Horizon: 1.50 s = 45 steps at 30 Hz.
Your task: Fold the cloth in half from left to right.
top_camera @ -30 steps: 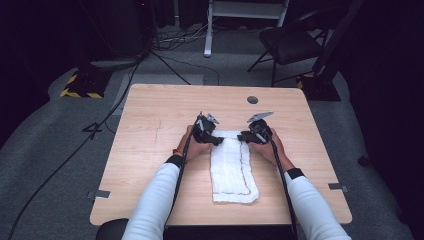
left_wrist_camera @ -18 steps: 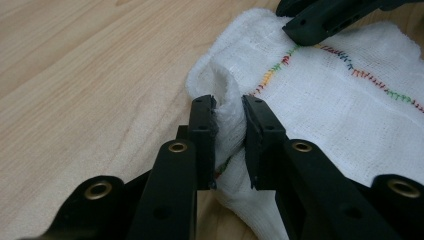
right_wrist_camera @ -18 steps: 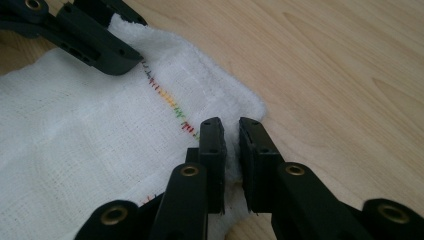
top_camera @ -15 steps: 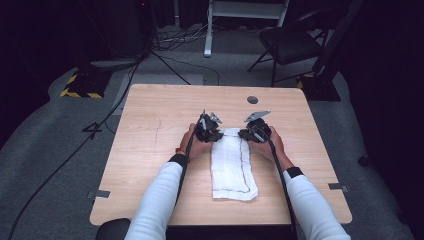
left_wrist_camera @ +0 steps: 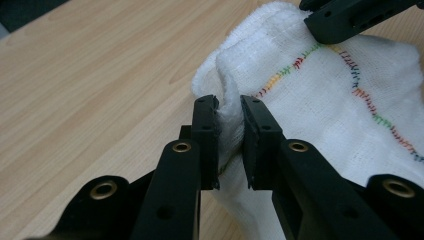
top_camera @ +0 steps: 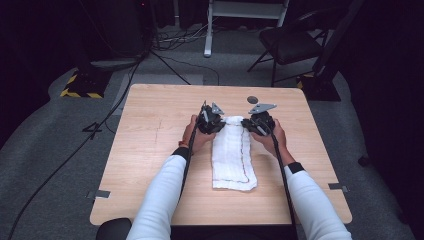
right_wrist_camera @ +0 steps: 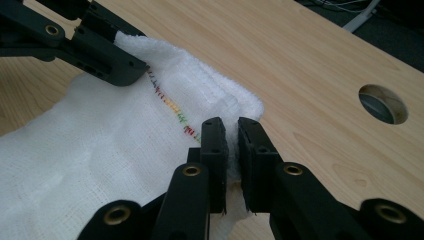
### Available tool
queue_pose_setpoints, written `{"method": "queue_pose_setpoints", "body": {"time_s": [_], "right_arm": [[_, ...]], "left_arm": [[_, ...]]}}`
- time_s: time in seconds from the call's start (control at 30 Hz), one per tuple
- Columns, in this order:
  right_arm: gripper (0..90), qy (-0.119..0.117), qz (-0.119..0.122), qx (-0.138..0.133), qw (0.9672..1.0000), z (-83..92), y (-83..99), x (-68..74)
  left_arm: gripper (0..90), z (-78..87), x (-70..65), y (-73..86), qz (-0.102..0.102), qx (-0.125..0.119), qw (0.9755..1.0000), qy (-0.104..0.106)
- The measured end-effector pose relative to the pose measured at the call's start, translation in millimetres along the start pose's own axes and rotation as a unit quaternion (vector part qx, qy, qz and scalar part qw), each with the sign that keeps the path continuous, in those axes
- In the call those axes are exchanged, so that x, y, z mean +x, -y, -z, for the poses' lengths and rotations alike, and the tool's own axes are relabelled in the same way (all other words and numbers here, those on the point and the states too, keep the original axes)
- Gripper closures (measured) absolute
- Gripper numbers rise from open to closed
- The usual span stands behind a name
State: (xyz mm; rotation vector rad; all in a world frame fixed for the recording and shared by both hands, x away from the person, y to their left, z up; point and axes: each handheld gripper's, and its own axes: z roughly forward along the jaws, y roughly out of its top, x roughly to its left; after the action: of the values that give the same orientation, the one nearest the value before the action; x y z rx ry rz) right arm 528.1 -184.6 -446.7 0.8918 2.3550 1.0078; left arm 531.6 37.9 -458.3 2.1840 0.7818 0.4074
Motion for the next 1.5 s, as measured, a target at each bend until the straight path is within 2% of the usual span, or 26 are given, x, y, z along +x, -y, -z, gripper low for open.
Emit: {"method": "queue_pose_setpoints", "body": {"time_s": [0.13, 0.3, 0.47, 0.67, 0.93, 1.17, 1.37, 1.5], "right_arm": [[82.6, 0.0, 0.007, -0.011, 0.9999, 8.6, -5.3, 2.1], [82.7, 0.001, 0.013, -0.022, 0.9997, 15.9, -9.7, 4.4], [82.8, -0.013, 0.019, -0.041, 0.9989, 31.9, -12.0, 8.0], [82.9, -0.031, 0.028, -0.052, 0.9978, 42.9, -6.4, 14.3], [83.0, -0.045, 0.028, -0.063, 0.9966, 51.2, 2.4, 16.7], [82.9, -0.054, 0.028, -0.068, 0.9958, 56.9, 8.6, 18.7], [83.0, -0.069, 0.034, -0.068, 0.9947, 61.7, 14.8, 24.6], [83.0, -0.085, 0.04, -0.071, 0.9931, 67.4, 21.6, 31.7]], "left_arm": [[78.0, 10.4, 0.7, -4.9, -0.01, -0.006, 0.9999, 0.001], [77.9, 21.7, -0.1, -8.7, -0.013, -0.018, 0.9997, 0.005], [77.7, 38.8, -4.5, -7.8, -0.028, -0.03, 0.999, 0.02], [77.3, 50.7, -11.0, -4.6, -0.044, -0.03, 0.998, 0.035], [76.6, 59.9, -20.6, 0.0, -0.059, -0.034, 0.9962, 0.055], [76.7, 63.7, -27.6, 5.6, -0.064, -0.038, 0.9953, 0.063], [76.8, 68.0, -33.2, 14.5, -0.069, -0.035, 0.9941, 0.076], [77.0, 72.1, -39.7, 20.5, -0.074, -0.026, 0.9941, 0.074]]}}
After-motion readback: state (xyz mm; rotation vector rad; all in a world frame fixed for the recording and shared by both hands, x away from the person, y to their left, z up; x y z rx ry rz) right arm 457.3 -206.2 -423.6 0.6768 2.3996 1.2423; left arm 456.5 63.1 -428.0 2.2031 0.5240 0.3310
